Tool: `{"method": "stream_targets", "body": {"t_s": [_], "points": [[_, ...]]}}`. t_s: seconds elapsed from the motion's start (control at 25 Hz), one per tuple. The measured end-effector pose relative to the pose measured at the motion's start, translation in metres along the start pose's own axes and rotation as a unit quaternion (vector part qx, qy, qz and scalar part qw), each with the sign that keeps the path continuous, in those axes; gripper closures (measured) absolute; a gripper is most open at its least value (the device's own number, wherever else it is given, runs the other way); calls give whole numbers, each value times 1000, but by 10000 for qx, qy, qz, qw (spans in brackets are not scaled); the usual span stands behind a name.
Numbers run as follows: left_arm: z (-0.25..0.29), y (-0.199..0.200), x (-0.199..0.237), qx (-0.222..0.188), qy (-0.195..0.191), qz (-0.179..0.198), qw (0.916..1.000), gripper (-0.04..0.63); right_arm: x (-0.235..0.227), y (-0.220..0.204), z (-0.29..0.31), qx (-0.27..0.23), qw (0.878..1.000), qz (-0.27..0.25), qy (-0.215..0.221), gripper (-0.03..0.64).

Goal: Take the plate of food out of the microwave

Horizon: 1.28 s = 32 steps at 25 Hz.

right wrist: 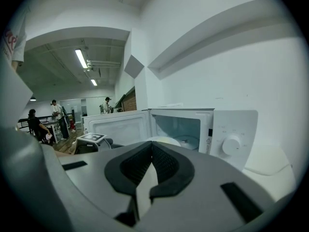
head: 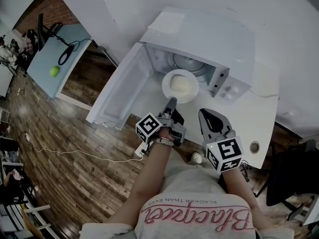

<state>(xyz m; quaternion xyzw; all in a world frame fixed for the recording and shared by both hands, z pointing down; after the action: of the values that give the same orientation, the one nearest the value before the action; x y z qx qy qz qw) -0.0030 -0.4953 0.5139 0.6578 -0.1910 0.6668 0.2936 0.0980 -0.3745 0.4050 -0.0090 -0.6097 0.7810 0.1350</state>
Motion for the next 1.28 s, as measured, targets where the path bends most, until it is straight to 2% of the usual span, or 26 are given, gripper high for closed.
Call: {"method": "stream_targets", "body": {"t_s": [0.24, 0.64, 1.04, 1.28], "points": [[-11, -17, -10, -218, -129, 32, 9997, 581, -20, -2, -21, -181, 9998, -13, 18, 606], [-26, -40, -28, -459, -241, 24, 9987, 581, -27, 9, -36, -369, 9984, -241, 359, 606], [-27, -35, -50, -356, -208, -11, 9991, 580, -28, 24, -24, -497, 9983, -180, 249, 606], [-30, -32, -66, -93, -123, 3, 9999, 580, -24, 36, -15, -537, 9985, -107, 28, 606]]}}
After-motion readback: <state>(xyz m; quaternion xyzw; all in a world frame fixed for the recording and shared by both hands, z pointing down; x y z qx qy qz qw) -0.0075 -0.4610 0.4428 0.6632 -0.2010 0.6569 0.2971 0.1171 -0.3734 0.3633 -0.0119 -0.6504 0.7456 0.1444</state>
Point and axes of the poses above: the fingertips, and each gripper's own axes: z forward along the fingers, x to its left, y out of its top, the point moved 4 cm from there along -z, backward along the fingers, and after that the axes turned 14 degrees about -z, right-handed, at the moved point
